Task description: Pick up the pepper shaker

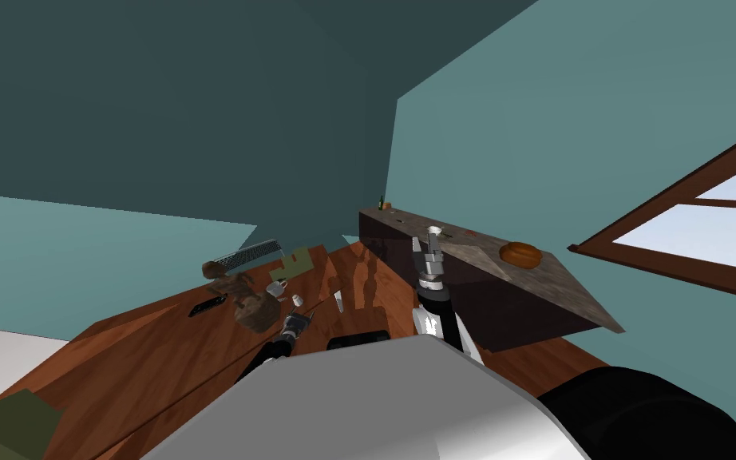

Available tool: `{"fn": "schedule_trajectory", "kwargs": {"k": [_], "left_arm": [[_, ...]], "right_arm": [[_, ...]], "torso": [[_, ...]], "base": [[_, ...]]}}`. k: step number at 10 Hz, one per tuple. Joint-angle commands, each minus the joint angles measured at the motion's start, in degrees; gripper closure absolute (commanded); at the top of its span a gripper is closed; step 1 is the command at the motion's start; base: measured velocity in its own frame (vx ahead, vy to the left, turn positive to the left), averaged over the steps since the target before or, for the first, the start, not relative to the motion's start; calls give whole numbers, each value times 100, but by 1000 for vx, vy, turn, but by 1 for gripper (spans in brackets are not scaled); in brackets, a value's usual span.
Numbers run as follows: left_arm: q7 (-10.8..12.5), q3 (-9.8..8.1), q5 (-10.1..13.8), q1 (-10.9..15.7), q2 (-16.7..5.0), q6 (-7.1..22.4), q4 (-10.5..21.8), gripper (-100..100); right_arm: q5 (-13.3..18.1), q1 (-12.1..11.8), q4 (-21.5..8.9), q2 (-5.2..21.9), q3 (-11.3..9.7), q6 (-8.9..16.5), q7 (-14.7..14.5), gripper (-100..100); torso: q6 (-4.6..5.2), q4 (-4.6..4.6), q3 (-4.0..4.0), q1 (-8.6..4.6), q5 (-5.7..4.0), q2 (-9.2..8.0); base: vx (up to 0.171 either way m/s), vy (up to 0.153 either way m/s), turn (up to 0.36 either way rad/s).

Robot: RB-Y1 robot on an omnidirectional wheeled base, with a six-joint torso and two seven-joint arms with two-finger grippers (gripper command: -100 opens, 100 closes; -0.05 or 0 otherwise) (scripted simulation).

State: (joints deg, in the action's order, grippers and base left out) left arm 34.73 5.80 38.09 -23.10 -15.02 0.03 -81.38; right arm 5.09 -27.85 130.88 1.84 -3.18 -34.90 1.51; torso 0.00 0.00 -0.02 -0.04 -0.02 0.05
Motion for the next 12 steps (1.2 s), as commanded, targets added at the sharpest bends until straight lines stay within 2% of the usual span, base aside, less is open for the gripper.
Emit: {"fn": "schedule_trajectory", "kwargs": {"k": [1, 2, 4, 5, 6, 7, 9, 10, 11, 12], "left_arm": [[71, 32, 142, 37, -21, 84, 256, -100], [185, 66, 378, 150, -73, 264, 466, -100], [185, 66, 430, 150, -73, 264, 625, -100], [285, 99, 690, 272, -127, 437, 858, -100], [285, 99, 716, 272, -127, 437, 992, -100], [370, 128, 930, 402, -184, 601, 1132, -100], [370, 128, 1000, 402, -184, 601, 1356, -100], [441, 155, 1219, 541, -244, 756, 1524, -100], [441, 155, 1279, 541, -244, 756, 1714, -100], [498, 179, 1553, 686, -309, 901, 1961, -100]], "right_arm": [[0, 0, 0, 0, 0, 0, 0, 0], [0, 0, 0, 0, 0, 0, 0, 0], [0, 0, 0, 0, 0, 0, 0, 0], [0, 0, 0, 0, 0, 0, 0, 0], [0, 0, 0, 0, 0, 0, 0, 0], [0, 0, 0, 0, 0, 0, 0, 0], [0, 0, 0, 0, 0, 0, 0, 0], [0, 0, 0, 0, 0, 0, 0, 0], [0, 0, 0, 0, 0, 0, 0, 0], [0, 0, 0, 0, 0, 0, 0, 0]], "torso": [[0, 0, 0, 0, 0, 0], [-1, 1, -1, -1, 0, 2], [-1, 2, -4, -2, -1, 6], [-1, 1, -2, 1, -1, 2], [-1, 1, -2, 2, 0, 3], [-1, 1, -2, 0, 0, 3], [-1, 2, -4, -1, -1, 6], [-1, 1, -1, 1, -1, 1], [0, 0, -2, 1, 0, 3], [-1, 1, -2, 2, 0, 3]], "base": [[20, -17, -4], [29, -19, -3], [24, -13, 0], [23, -9, -2], [23, -10, -1], [34, -16, 3], [20, -12, 1], [19, -10, 5], [23, -10, -1], [31, -11, 9]]}}
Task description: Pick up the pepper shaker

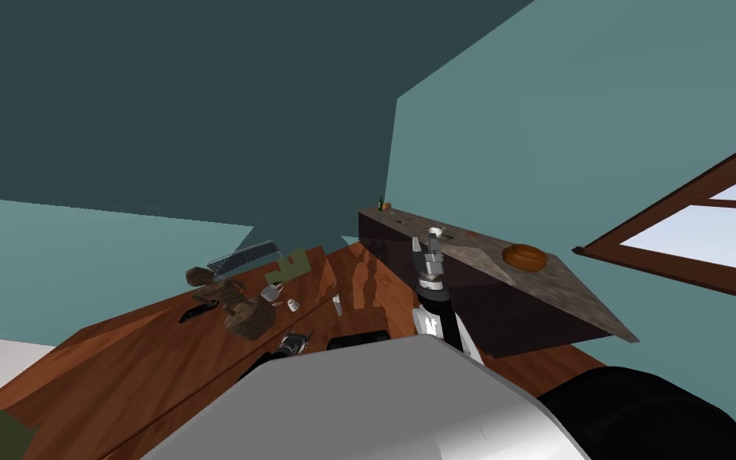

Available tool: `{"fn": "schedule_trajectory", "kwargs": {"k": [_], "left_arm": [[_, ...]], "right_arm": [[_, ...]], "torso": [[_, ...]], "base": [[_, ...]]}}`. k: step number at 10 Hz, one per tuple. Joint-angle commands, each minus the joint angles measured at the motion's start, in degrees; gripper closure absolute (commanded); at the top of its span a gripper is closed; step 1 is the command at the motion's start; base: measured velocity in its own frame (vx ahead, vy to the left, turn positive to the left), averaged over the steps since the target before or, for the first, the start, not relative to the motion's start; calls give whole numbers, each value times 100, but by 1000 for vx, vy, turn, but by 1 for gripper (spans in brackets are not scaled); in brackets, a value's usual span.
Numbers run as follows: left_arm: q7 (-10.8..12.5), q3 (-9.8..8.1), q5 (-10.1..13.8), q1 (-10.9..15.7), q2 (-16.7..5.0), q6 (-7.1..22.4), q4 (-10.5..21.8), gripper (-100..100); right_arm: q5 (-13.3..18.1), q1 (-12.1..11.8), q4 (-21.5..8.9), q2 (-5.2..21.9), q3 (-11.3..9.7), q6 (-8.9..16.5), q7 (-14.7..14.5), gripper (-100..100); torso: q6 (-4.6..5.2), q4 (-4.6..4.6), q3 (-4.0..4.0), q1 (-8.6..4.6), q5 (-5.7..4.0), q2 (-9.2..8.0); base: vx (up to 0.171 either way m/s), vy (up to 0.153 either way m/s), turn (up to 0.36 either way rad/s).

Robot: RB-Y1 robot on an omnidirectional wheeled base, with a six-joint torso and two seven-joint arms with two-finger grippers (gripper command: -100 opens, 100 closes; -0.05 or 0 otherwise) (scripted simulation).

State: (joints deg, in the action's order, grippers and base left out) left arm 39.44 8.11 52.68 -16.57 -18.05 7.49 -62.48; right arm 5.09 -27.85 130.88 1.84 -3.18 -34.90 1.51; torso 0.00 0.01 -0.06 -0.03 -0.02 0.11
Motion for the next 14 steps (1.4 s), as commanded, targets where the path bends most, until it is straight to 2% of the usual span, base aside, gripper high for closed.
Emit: {"fn": "schedule_trajectory", "kwargs": {"k": [1, 2, 4, 5, 6, 7, 8, 9, 11, 12, 13, 14], "left_arm": [[27, -52, 94, 32, -7, 155, 176, -100], [70, -31, 360, 183, -75, 290, 484, -100], [70, -31, 360, 183, -75, 290, 517, -100], [99, -13, 602, 339, -148, 414, 760, -100], [99, -13, 619, 339, -148, 414, 847, -100], [114, 2, 850, 499, -225, 527, 1060, -100], [114, 2, 868, 499, -225, 527, 1164, -100], [118, 14, 1107, 663, -304, 629, 1416, -100], [118, 14, 1107, 663, -304, 629, 1466, -100], [110, 23, 1312, 830, -385, 720, 1701, -100], [110, 23, 1334, 830, -385, 720, 1751, -100], [93, 30, 1477, 1000, -467, 800, 1924, -100]], "right_arm": [[0, 0, 0, 0, 0, 0, 0, 0], [0, 0, 0, 0, 0, 0, 0, 0], [0, 0, 0, 0, 0, 0, 0, 0], [0, 0, 0, 0, 0, 0, 0, 0], [0, 0, 0, 0, 0, 0, 0, 0], [0, 0, 0, 0, 0, 0, 0, 0], [0, 0, 0, 0, 0, 0, 0, 0], [0, 0, 0, 0, 0, 0, 0, 0], [0, 0, 0, 0, 0, 0, 0, 0], [0, 0, 0, 0, 0, 0, 0, 0], [0, 0, 0, 0, 0, 0, 0, 0], [0, 0, 0, 0, 0, 0, 0, 0]], "torso": [[0, 0, 0, 0, 0, 0], [-1, 0, 0, 0, 0, -1], [0, 0, 0, 1, 0, -1], [0, -1, 2, 3, 0, -5], [0, 0, 1, 1, 0, -2], [0, 0, 0, 1, 0, -1], [0, 0, -1, 3, 0, 2], [-1, 1, 0, 3, 0, 0], [0, 1, -1, 3, 0, 1], [0, 0, 2, 3, 0, -4], [0, -1, 1, 3, 0, -2], [-1, 0, 0, 3, 0, -1]], "base": [[29, -10, 3], [33, -10, 10], [21, -4, 2], [26, -7, 10], [29, -6, 6], [34, -4, 16], [30, -3, 3], [38, -4, 11], [25, -1, 3], [24, -2, 10], [31, -2, 4], [46, -7, 12]]}}
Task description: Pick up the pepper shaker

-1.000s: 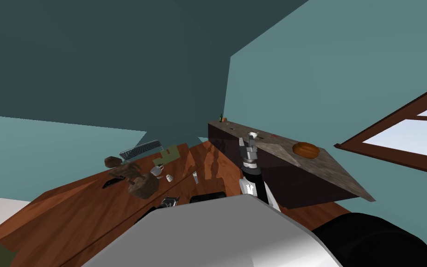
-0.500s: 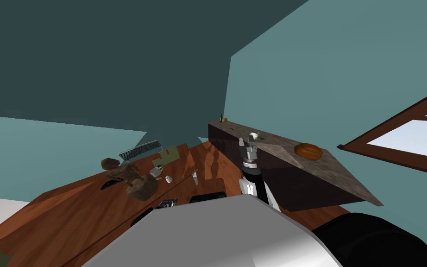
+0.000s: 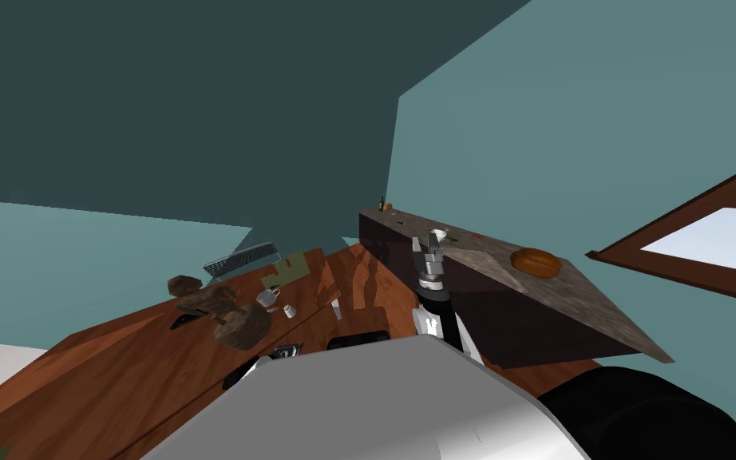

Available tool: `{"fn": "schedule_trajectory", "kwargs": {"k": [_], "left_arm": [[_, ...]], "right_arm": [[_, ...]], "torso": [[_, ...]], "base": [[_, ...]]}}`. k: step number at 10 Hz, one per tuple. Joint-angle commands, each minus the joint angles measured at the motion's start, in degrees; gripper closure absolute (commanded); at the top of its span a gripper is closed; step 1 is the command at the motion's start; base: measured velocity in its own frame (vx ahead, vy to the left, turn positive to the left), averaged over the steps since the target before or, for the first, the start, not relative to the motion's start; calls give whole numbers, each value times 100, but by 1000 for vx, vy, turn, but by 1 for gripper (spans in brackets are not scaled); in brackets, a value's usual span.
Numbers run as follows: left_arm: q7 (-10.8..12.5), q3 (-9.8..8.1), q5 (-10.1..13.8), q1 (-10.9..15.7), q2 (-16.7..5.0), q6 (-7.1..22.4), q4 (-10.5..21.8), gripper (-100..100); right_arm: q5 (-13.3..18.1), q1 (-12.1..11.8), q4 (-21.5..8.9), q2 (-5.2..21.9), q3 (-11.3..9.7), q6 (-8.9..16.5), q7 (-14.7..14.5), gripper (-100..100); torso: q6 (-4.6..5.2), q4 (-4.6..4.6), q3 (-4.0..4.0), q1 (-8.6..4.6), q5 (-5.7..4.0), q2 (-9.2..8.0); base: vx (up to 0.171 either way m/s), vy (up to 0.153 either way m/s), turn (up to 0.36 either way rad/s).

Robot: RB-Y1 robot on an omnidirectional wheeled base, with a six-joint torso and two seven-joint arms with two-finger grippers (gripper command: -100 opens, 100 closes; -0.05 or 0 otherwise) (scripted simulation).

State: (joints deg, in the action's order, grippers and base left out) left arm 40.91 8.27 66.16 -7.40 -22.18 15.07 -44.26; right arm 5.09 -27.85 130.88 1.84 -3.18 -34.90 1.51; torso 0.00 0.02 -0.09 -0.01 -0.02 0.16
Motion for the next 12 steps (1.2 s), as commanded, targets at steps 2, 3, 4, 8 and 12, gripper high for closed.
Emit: {"fn": "schedule_trajectory", "kwargs": {"k": [2, 3, 4, 8, 12], "left_arm": [[-80, 18, 371, 253, -135, 111, 399, -100], [-80, 18, 334, 253, -135, 111, 442, -100], [-80, 18, 402, 253, -135, 111, 443, -100], [-154, 20, 762, 581, -296, 222, 879, -100], [-291, 12, 1188, 1019, -512, 324, 1381, -100]], "right_arm": [[0, 0, 0, 0, 0, 0, 0, 0], [0, 0, 0, 0, 0, 0, 0, 0], [0, 0, 0, 0, 0, 0, 0, 0], [0, 0, 0, 0, 0, 0, 0, 0], [0, 0, 0, 0, 0, 0, 0, 0]], "torso": [[-1, 1, 0, 1, 0, 0], [-1, 1, -1, 4, 0, 2], [-1, 1, -1, 3, 1, 0], [-1, 2, -3, -1, 0, 4], [0, 3, -8, 2, 1, 13]], "base": [[47, 0, 4], [42, 3, 3], [16, -3, -2], [45, -5, 4], [58, 3, 4]]}}
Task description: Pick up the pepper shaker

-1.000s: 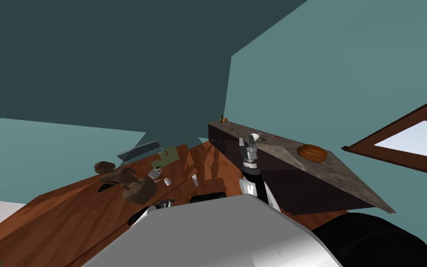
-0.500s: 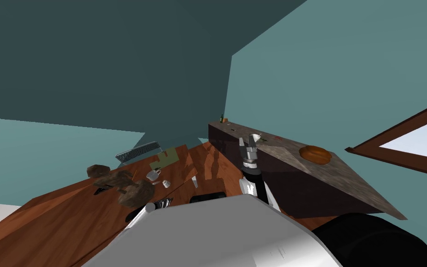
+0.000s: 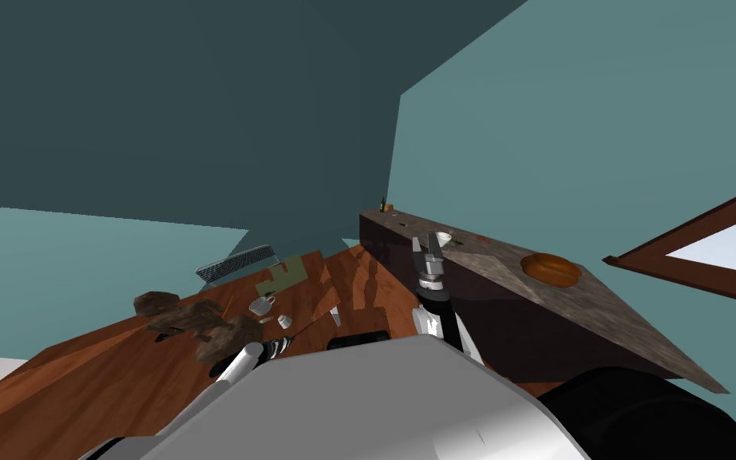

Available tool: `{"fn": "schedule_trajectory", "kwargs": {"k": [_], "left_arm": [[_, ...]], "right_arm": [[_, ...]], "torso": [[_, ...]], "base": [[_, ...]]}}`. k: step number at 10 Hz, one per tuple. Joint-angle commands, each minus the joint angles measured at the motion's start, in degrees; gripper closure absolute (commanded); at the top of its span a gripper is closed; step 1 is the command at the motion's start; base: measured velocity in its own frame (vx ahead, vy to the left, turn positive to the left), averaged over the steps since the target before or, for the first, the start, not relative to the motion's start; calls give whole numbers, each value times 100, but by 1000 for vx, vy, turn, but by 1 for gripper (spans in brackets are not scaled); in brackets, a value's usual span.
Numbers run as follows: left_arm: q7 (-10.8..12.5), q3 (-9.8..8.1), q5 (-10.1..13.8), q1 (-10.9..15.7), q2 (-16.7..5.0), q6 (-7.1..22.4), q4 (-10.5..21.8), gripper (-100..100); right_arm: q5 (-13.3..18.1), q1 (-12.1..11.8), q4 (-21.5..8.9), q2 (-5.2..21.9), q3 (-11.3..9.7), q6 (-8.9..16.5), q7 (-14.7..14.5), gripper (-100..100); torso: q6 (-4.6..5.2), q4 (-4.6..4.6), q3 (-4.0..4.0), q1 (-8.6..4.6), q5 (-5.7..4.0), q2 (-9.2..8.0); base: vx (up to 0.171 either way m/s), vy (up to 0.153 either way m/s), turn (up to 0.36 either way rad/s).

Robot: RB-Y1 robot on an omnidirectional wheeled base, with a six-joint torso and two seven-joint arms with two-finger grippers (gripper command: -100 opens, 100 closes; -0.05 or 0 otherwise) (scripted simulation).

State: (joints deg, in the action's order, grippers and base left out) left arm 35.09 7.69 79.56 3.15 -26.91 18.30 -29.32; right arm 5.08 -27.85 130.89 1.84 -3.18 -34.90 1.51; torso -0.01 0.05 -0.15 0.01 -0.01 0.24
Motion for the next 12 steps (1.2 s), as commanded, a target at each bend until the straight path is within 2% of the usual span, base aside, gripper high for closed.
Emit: {"fn": "schedule_trajectory", "kwargs": {"k": [1, 2, 4, 6, 7, 8, 9, 10, 12], "left_arm": [[286, 69, -152, -36, -39, 0, -114, -100], [202, 57, 52, 203, -160, 32, 115, -100], [244, 57, 52, 203, -160, 32, 115, -100], [113, 32, 224, 445, -287, 37, 287, -100], [113, 32, 224, 445, -287, 37, 287, -100], [-17, 24, 251, 445, -262, 40, 318, -100], [79, 45, 219, 433, -271, 32, 281, 0], [111, -99, -64, 454, -120, 53, 232, -100], [111, -99, -112, 454, -120, 53, 232, -100]], "right_arm": [[0, 0, 0, 0, 0, 0, 0, 0], [0, 0, 0, 0, 0, 0, 0, 0], [0, 0, 0, 0, 0, 0, 0, 0], [0, 0, 0, 0, 0, 0, 0, 0], [0, 0, 0, 0, 0, 0, 0, 0], [0, 0, 0, 0, 0, 0, 0, 0], [0, 0, 0, 0, 0, 0, 0, 0], [0, 1, 0, 0, 0, 0, 0, 0], [0, 0, 0, 0, 0, 0, 0, 0]], "torso": [[0, 0, 0, 0, 0, 0], [-1, -2, 7, 0, 1, -12], [0, 0, 1, 4, 1, -2], [0, -3, 7, 4, 1, -12], [1, -1, 0, 12, 2, 1], [-1, 1, 0, 13, 3, 0], [-1, -1, 6, 5, 3, -12], [-1, -4, 12, 1, 1, -21], [-2, -3, 9, 7, 3, -17]], "base": [[24, 6, -1], [58, 11, 6], [49, 13, -1], [55, 28, -2], [74, 38, -14], [27, 14, -2], [6, 3, 0], [22, 29, 130], [23, 19, 59]]}}
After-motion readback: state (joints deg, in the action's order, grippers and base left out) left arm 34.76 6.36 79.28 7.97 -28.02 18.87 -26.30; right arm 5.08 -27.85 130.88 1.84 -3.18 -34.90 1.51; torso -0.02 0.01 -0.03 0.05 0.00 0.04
